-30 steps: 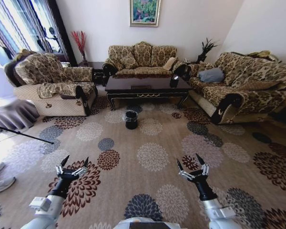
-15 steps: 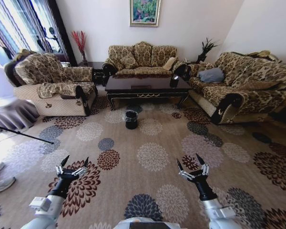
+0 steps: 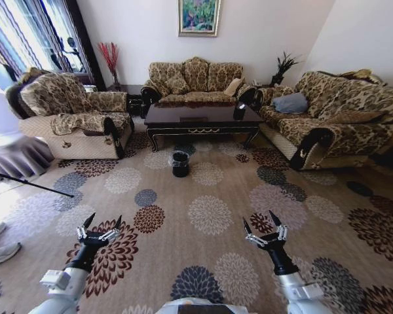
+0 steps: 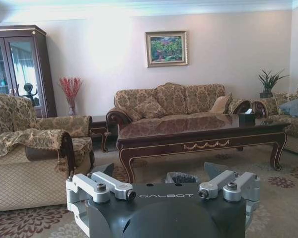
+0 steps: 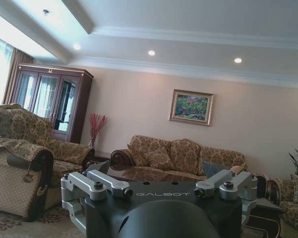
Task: Move to the front of the table and pick up the trash from the floor, then place it into the trash bin.
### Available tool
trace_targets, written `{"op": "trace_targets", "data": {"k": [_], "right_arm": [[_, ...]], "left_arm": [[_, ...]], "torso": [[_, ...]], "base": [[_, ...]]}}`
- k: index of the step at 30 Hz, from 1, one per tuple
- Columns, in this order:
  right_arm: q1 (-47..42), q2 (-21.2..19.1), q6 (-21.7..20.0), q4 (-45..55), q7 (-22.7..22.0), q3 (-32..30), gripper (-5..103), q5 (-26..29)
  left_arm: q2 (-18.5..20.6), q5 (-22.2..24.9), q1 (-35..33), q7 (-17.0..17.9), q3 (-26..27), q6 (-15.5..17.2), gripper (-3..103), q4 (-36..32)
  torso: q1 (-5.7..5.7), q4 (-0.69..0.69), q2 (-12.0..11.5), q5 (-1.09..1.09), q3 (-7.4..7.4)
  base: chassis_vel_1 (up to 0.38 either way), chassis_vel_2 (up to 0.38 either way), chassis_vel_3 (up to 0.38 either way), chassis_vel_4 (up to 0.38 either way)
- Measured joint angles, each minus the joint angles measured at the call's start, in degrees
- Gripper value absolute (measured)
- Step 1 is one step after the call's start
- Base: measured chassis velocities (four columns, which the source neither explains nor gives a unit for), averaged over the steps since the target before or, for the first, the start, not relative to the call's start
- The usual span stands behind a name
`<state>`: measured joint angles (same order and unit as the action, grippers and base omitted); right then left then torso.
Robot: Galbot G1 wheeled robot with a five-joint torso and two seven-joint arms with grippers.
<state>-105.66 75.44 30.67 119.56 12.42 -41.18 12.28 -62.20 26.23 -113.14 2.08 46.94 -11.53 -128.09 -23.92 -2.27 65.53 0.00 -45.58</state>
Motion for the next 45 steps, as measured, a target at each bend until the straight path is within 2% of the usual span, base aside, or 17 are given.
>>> {"op": "trace_targets", "data": {"k": [45], "right_arm": [[0.00,0.00,0.00,0.00,0.00,0.00,100,0.00]], "left_arm": [[0.00,0.00,0.00,0.00,0.00,0.00,100,0.00]], "torso": [[0.03,0.00,-0.07,0.00,0.04]], "base": [[0.000,0.000,0.000,0.000]]}}
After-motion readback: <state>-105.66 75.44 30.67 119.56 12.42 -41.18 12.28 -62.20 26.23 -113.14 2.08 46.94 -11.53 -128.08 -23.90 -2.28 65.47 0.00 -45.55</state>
